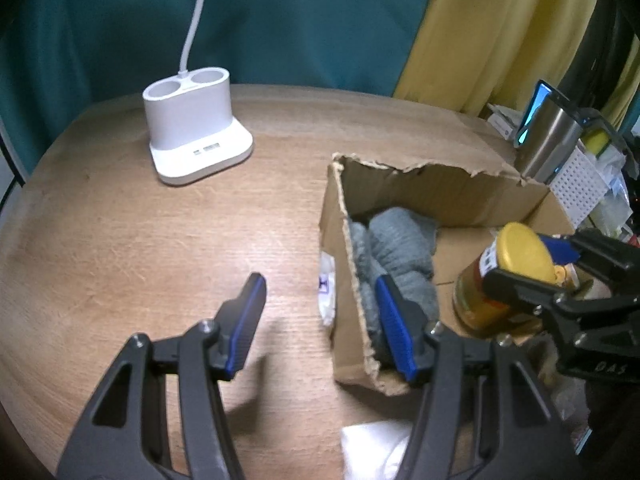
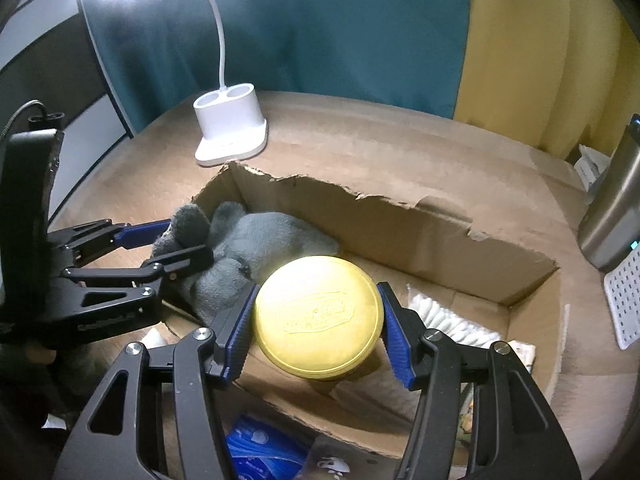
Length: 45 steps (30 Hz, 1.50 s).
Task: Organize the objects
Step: 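Open both tools to release the socks and jar inside the box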
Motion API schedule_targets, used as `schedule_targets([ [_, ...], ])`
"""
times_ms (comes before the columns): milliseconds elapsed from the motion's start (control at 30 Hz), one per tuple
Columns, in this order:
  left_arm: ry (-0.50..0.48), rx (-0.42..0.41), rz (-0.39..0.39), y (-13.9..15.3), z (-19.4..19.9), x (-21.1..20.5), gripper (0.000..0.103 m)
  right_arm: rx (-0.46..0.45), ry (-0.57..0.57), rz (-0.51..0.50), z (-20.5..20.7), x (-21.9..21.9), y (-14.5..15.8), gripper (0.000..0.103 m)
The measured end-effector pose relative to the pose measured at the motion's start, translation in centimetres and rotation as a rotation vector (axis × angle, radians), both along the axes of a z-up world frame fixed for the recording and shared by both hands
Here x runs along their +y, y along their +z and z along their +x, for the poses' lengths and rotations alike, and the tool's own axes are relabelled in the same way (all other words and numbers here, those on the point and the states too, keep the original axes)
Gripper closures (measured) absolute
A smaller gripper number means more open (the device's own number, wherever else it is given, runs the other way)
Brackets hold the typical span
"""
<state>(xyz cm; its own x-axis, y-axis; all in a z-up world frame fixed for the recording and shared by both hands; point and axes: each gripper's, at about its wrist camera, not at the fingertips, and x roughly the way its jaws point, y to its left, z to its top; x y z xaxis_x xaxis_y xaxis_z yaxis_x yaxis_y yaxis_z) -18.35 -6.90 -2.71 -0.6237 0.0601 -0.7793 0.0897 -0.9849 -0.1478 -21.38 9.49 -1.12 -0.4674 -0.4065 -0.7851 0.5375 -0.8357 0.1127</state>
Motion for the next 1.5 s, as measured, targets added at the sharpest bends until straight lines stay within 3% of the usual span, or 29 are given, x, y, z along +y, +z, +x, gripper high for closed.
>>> schedule_targets([
  [533,-0.008,0.036,0.027,1.3,1.1,0.3,0.045,-0.025,-0.005,0.043,0.5,-0.9,-1.2,0.042],
  [667,-0.004,0.052,0.029,1.8,1.6,0.3,0.045,-0.006,-0.008,0.037,0.8,-0.7,-0.6,0.028],
  [1500,-0.041,0.089,0.022,3.6,4.8,2.7,0.043,0.072,-0.072,0.003,4.7,2.7,2.3,0.028],
])
